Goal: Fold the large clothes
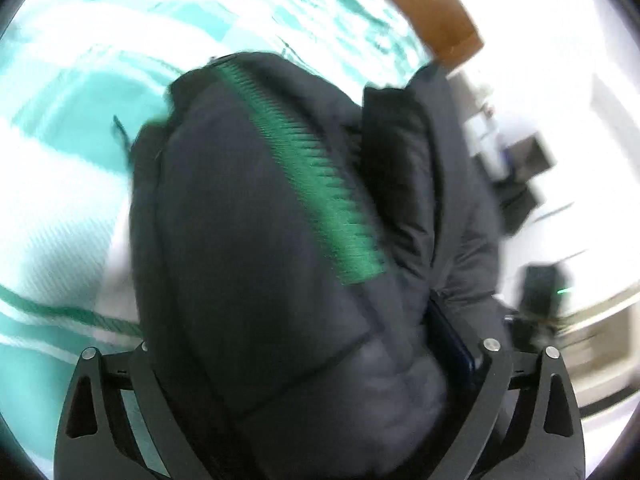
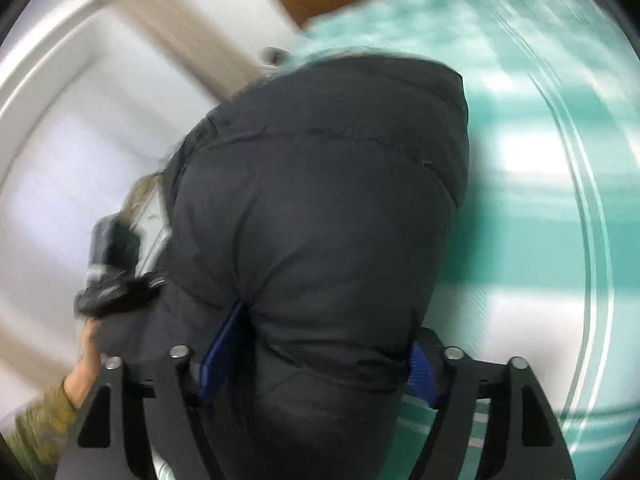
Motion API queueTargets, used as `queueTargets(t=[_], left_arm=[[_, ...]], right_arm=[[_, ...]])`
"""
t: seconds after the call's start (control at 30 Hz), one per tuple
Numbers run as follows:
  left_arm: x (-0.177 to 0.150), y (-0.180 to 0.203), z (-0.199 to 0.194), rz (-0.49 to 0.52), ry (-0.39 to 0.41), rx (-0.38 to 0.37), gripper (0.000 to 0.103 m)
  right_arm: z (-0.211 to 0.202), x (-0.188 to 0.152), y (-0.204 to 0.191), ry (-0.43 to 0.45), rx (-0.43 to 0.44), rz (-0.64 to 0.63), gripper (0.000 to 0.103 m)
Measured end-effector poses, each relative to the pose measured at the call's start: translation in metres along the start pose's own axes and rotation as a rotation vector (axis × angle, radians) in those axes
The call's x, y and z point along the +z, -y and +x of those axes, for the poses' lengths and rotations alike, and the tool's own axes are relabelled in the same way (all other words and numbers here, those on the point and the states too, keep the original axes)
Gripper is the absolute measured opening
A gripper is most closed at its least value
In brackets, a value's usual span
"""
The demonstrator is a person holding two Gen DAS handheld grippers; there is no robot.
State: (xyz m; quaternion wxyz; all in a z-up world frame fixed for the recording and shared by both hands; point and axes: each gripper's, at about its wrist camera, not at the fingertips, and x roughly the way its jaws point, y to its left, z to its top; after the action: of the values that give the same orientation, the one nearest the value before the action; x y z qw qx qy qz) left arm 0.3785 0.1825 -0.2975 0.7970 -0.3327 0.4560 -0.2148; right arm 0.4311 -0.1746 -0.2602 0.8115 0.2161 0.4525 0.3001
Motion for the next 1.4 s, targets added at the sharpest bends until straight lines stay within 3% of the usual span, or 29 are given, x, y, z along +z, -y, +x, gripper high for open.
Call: queueTargets(t=[0.03, 0.1, 0.17, 0.27, 0.3, 0.43, 0.53, 0.63, 0.77, 1.03, 1.4], left_arm=[[-0.002, -0.001, -0.007, 0.001, 0.014, -0.002, 0.097], [-0.010, 0.004, -0.026, 0.061, 0.033, 0.027, 0.097], [-0.021, 0.015, -0.045, 0.135, 0.068, 0.099, 0.097], [-0.056, 0.046, -0.090, 0.279, 0.189, 0.305, 0.102], [-0.072, 0.060, -0.106, 0.321, 0.262, 0.399, 0.102], [-0.129, 0.096, -0.146, 0.423, 0.453, 0.654, 0.102], [-0.173, 0.116, -0.160, 0.490, 0.591, 0.749, 0.102], [-0.208, 0.143, -0.175, 0.501, 0.700, 0.821, 0.103], [-0.237, 0.181, -0.189, 0.484, 0.716, 0.813, 0.103], [-0.275, 0.205, -0.208, 0.413, 0.685, 0.838, 0.103], [-0.301, 0.219, -0.208, 0.455, 0.623, 0.776, 0.103]], right_arm=[[-0.003, -0.001, 0.007, 0.017, 0.005, 0.026, 0.095], [-0.021, -0.006, 0.014, 0.065, 0.005, 0.041, 0.096], [-0.043, -0.009, 0.008, 0.110, -0.071, -0.014, 0.096], [-0.080, -0.032, -0.024, 0.186, -0.204, -0.196, 0.097], [-0.092, -0.043, -0.039, 0.208, -0.245, -0.264, 0.097], [-0.132, -0.087, -0.096, 0.288, -0.358, -0.433, 0.097], [-0.172, -0.135, -0.126, 0.361, -0.379, -0.470, 0.097], [-0.203, -0.164, -0.132, 0.369, -0.384, -0.409, 0.097], [-0.218, -0.189, -0.129, 0.353, -0.344, -0.334, 0.097], [-0.241, -0.246, -0.181, 0.413, -0.500, -0.476, 0.097], [-0.234, -0.270, -0.216, 0.375, -0.607, -0.521, 0.097]])
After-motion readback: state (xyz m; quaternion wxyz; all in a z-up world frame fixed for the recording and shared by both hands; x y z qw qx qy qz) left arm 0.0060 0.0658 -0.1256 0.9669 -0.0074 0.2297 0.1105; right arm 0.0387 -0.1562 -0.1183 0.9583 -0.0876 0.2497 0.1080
